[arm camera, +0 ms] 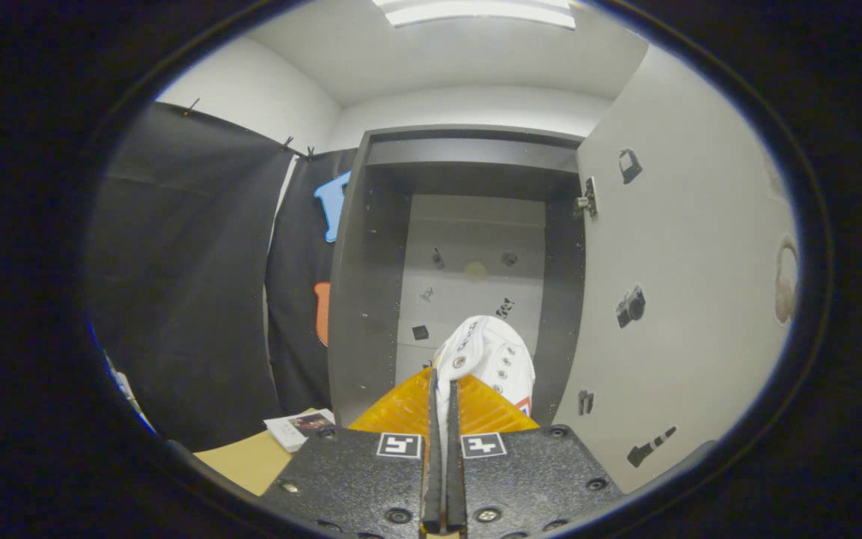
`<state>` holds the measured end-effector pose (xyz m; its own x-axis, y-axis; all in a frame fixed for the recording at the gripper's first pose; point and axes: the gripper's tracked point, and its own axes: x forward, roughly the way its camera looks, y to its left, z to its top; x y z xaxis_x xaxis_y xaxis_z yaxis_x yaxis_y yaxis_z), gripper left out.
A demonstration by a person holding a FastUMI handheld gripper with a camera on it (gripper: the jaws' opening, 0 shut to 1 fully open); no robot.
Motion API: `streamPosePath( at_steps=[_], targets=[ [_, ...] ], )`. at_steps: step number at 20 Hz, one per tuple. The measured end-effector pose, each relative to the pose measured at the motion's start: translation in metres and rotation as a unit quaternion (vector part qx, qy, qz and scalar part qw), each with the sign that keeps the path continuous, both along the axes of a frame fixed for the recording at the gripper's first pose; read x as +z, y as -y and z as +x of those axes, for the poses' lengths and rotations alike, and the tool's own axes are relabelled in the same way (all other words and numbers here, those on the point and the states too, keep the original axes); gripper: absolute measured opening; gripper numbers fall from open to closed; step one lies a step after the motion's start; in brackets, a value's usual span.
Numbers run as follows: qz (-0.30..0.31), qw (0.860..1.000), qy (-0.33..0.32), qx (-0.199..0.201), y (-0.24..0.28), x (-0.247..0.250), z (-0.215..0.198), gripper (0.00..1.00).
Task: Open the shoe cabinet door, grab the shoes and put them into the shoe cabinet, then close the shoe cabinet door.
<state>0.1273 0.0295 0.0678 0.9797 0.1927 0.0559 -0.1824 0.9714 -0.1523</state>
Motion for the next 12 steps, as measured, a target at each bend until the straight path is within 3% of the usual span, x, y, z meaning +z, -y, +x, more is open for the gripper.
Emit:
streamPosePath(
  at_steps=[5,12],
  targets=[
    [-0.003,0.999,-0.039,-0.01,0.001,-0.023,0.085,0.06],
    [-0.041,0.991,-0.105,-0.071,0.04,-0.101,0.215,0.06]
  ],
)
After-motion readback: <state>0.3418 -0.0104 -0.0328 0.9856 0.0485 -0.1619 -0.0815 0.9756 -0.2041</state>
